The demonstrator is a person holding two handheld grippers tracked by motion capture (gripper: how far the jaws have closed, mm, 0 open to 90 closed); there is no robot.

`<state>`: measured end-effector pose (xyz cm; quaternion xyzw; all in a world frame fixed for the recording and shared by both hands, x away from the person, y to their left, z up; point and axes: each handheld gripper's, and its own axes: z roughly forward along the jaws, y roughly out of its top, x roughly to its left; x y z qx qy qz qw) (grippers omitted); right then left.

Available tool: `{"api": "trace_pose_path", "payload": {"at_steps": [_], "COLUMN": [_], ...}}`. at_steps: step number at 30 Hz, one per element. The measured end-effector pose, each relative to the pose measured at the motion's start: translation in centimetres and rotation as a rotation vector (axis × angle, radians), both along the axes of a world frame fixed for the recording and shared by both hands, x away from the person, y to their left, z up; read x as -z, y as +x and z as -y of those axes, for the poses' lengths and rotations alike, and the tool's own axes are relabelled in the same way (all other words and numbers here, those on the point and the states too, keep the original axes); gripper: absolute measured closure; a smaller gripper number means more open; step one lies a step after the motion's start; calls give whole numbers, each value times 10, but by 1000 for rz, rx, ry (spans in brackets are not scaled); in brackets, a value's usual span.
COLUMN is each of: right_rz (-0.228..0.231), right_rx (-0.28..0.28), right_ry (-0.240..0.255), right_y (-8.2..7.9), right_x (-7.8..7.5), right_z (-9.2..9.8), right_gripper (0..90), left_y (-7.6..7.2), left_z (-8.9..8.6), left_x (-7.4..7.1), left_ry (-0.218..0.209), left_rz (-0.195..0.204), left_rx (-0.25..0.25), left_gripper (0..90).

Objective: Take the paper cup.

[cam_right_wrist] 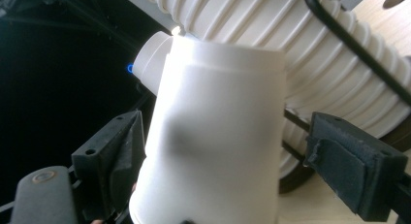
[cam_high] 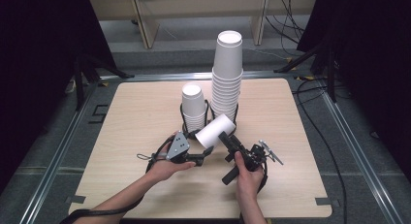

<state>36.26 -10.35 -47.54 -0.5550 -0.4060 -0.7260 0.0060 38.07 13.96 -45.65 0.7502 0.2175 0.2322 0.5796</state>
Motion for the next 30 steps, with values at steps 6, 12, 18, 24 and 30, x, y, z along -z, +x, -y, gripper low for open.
{"api": "trace_pose_path", "payload": {"at_steps": [6,12,18,24,30], "right_rz": [18,38,39,55,56], "right_rx": [-42,-56,-80,-89,-121], "right_ry": [-71,-161,-217,-282,-333], "right_y": [-4,-5,-7,-7,-7], "right_x": [3,6,7,7,7], "right_z": [13,23,26,32,38], "right_gripper": [171,167,168,163,194], "left_y": [2,1,-2,-8,-12], "left_z": [-8,-17,-25,-35,-45], "left_x": [-7,-12,-17,-22,-18], "left_ry": [22,44,36,65,113], "left_rz": [8,-13,-28,-43,-68], "left_rx": [34,43,56,87,125], "left_gripper": [239,236,236,235,234]}}
